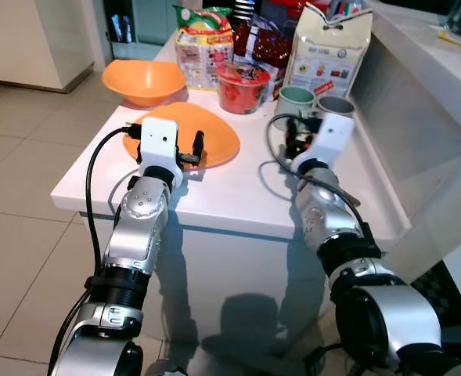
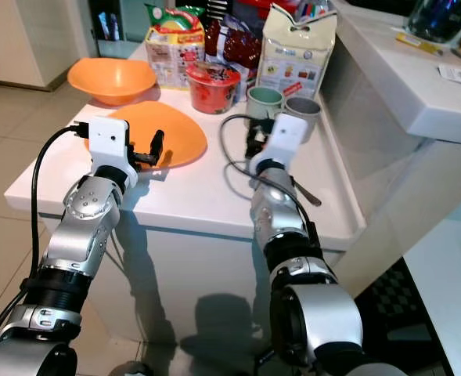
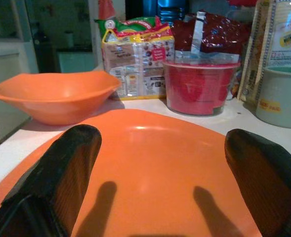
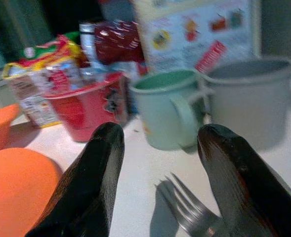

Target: Setting the table

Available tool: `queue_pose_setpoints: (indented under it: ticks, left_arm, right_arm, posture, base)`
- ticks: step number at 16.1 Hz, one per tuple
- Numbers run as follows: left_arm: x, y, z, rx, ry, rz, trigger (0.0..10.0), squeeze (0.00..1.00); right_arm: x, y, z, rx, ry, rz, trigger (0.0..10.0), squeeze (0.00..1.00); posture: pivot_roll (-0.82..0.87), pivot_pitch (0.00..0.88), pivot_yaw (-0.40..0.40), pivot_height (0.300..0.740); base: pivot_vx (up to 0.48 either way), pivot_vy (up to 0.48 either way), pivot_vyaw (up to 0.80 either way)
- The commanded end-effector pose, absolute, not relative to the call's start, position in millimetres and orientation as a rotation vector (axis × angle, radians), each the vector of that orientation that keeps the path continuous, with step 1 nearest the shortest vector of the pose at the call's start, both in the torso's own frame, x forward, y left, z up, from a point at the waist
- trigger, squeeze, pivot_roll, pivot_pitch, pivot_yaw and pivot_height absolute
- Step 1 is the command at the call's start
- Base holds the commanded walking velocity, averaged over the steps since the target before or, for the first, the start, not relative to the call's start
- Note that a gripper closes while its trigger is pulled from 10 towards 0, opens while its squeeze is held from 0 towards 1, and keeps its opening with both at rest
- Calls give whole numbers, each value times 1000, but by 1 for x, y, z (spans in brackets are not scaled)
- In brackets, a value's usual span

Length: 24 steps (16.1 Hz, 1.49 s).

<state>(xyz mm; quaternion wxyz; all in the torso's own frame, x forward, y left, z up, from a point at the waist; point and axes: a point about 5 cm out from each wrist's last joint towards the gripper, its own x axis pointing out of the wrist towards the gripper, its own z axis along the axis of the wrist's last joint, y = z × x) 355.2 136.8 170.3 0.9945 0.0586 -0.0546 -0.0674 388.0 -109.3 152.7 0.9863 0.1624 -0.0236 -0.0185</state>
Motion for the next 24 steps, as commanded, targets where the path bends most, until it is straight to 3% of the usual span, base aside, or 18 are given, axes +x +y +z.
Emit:
queue_pose_setpoints:
  ticks: [1, 2, 8, 12, 14, 24]
  left_arm:
    - [357, 131, 174, 135, -111, -163, 10000, 0]
    - [357, 131, 174, 137, -110, -166, 10000, 0]
    - [356, 132, 175, 145, -109, -170, 10000, 0]
    - [356, 134, 176, 153, -108, -174, 10000, 0]
    - [355, 134, 177, 156, -111, -175, 10000, 0]
    - [352, 132, 176, 162, -109, -190, 10000, 0]
  right_arm:
    - [390, -117, 149, 390, 2, -93, 10000, 0]
    - [390, -124, 140, 481, 74, -157, 10000, 0]
    - [384, -131, 115, 610, 236, -246, 10000, 0]
    - [373, -110, 95, 643, 338, -196, 10000, 0]
    - [363, -90, 85, 634, 403, -94, 10000, 0]
    - [331, -96, 70, 484, 479, -2, 10000, 0]
  posture:
    - [186, 0, -73, 740]
    - [186, 0, -73, 740]
    - [189, 0, -66, 740]
    - [187, 0, -63, 740]
    - [189, 0, -70, 740]
    - [173, 0, -77, 740]
  base:
    - [0, 0, 0]
    - [0, 0, 0]
    - [0, 0, 0]
    - [0, 0, 0]
    - [0, 0, 0]
    - [0, 0, 0]
